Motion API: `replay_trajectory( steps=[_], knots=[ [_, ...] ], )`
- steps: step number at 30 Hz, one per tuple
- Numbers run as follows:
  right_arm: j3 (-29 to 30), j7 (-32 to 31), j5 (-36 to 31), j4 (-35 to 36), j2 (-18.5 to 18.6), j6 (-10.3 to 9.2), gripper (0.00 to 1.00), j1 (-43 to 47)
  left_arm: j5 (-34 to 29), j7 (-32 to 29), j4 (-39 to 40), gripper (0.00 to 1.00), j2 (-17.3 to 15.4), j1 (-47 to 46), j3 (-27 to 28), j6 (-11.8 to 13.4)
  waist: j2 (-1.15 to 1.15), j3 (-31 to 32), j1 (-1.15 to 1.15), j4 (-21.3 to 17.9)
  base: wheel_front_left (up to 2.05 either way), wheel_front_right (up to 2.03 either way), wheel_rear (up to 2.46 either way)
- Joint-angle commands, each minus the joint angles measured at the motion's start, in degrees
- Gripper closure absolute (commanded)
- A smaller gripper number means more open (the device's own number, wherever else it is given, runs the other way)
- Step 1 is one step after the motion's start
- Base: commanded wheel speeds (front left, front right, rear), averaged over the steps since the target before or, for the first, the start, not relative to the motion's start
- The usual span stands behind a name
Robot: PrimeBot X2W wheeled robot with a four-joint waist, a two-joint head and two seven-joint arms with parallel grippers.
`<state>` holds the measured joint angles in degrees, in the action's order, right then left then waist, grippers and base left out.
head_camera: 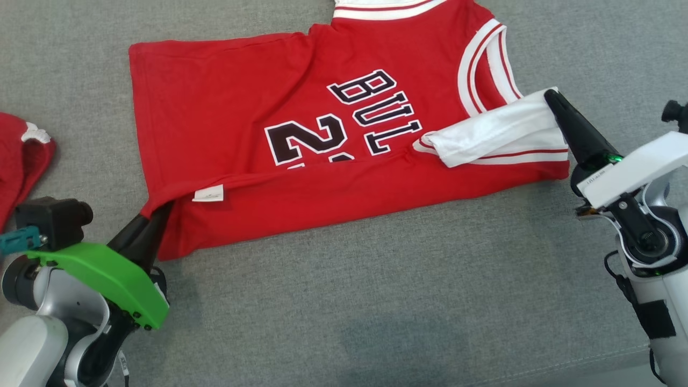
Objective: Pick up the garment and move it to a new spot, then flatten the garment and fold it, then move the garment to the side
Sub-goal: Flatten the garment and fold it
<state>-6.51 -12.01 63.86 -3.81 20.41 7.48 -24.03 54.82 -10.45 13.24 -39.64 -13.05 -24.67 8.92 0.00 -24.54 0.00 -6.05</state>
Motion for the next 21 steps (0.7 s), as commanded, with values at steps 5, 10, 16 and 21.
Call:
replay_trajectory(
  steps=[5,10,16,21],
  knots=[
    [-2.18,0.49,-3.94,-6.99,-1.90,0.02,1.00,-6.80,-1.45,-4.13,-7.00,1.00,2.24,-7.89,-3.09,-1.20,0.00,-3.09,0.00,2.30,0.00,0.00,0.00],
    [-3.53,2.32,-8.46,-11.22,-1.69,0.02,0.00,-9.44,-3.55,-3.79,-11.97,0.24,4.04,-10.57,-4.65,-0.73,0.00,-2.62,0.00,2.73,0.00,0.00,0.00],
    [-5.88,3.14,-11.94,-10.21,0.86,0.02,0.00,-8.15,-3.62,-2.57,-12.93,0.00,4.17,-7.93,-5.03,-0.02,0.00,0.33,0.00,2.59,0.00,0.00,0.00],
    [-6.00,1.29,-16.91,-3.76,7.19,0.01,0.00,-3.79,-3.97,-0.71,-6.23,0.00,2.62,-3.18,-3.96,2.72,0.00,3.66,0.00,2.13,0.00,0.00,0.00]
  ],
)
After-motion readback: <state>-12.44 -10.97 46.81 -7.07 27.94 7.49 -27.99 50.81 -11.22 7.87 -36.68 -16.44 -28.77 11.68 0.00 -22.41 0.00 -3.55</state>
